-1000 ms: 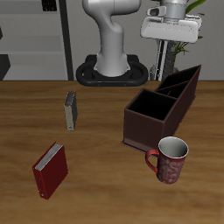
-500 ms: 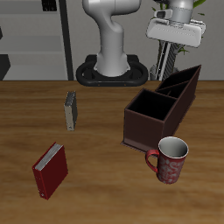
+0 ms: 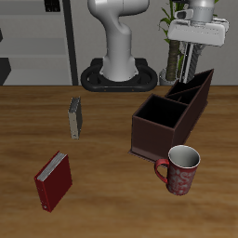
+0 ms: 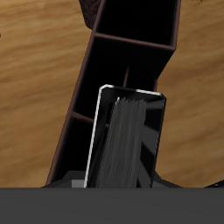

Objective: Place the striped book into the left desk caddy's left compartment

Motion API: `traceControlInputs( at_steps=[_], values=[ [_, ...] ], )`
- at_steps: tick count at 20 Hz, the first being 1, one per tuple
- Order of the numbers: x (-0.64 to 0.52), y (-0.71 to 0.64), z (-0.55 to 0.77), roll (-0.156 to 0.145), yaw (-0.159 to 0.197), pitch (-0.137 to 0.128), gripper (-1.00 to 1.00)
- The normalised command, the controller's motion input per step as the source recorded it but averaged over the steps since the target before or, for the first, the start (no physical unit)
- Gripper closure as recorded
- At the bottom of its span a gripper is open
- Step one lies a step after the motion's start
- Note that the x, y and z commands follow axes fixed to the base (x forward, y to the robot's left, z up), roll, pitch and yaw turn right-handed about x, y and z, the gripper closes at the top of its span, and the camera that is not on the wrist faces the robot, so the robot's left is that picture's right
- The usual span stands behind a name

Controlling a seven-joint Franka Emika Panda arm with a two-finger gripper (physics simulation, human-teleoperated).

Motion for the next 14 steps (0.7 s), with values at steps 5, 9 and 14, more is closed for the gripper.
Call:
traceControlInputs(
  at_steps=[5,9,14],
  values=[
    [-0.08,0.26,-0.09,0.019,0.005,0.029,1.00],
    [-0.06,0.18,-0.05,-0.012,-0.057,0.033,1.00],
    [-0.06,0.14,-0.05,0.031,-0.009,0.024,1.00]
  ],
)
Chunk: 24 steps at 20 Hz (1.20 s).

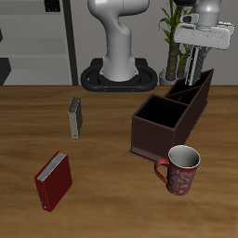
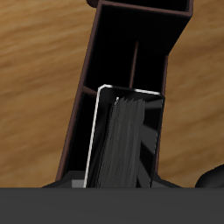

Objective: Place the striped book into the left desk caddy's left compartment

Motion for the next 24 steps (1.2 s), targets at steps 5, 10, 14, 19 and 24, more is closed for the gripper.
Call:
traceControlInputs(
  at_steps=[5,10,14,19,24],
  values=[
    [-0.01,0.17,-0.04,0.013,-0.023,0.014,1.00],
    [0.04,0.17,-0.06,0.035,-0.002,-0.002,1.00],
    [0.12,-0.03,-0.12,0.012,-0.006,0.019,1.00],
    [0.06,-0.02,-0.15,0.009,-0.020,0.036,1.00],
    [0.06,0.02,-0.18,0.015,-0.009,0.025,1.00]
  ],
)
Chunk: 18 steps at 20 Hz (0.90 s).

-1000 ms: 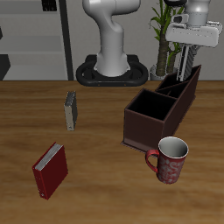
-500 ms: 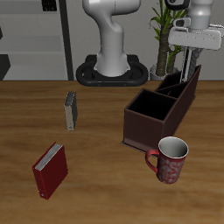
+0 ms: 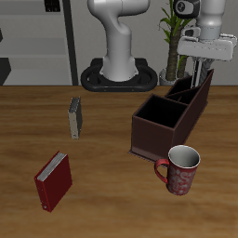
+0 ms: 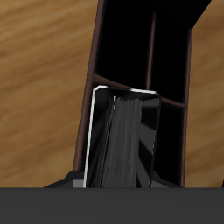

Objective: Place the striped book into the left desk caddy's left compartment

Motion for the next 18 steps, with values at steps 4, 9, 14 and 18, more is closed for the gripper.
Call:
traceControlInputs(
  at_steps=[4,9,14,18],
  values=[
    [0.04,0.03,-0.26,0.024,-0.011,0.051,1.00],
    [-0.03,0.00,-0.17,0.019,-0.017,0.020,1.00],
    [0.04,-0.03,-0.40,0.021,-0.029,0.064,1.00],
    [0.07,-0.01,-0.37,0.016,-0.008,0.074,1.00]
  ],
)
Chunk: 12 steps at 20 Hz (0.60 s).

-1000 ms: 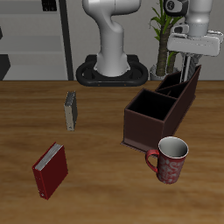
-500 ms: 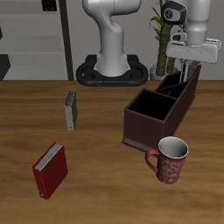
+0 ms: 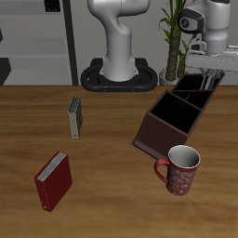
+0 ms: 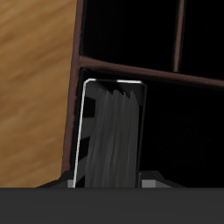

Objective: Place the striped book into the left desk caddy's left compartment

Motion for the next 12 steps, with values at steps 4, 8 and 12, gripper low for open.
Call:
traceControlInputs(
  at_steps=[4,8,12],
  values=[
    [0.07,0.10,-0.56,0.036,0.044,0.113,1.00],
    [0.12,0.06,-0.27,0.070,0.038,0.064,1.00],
    [-0.02,-0.10,-0.01,0.030,-0.004,0.002,-1.00]
  ],
)
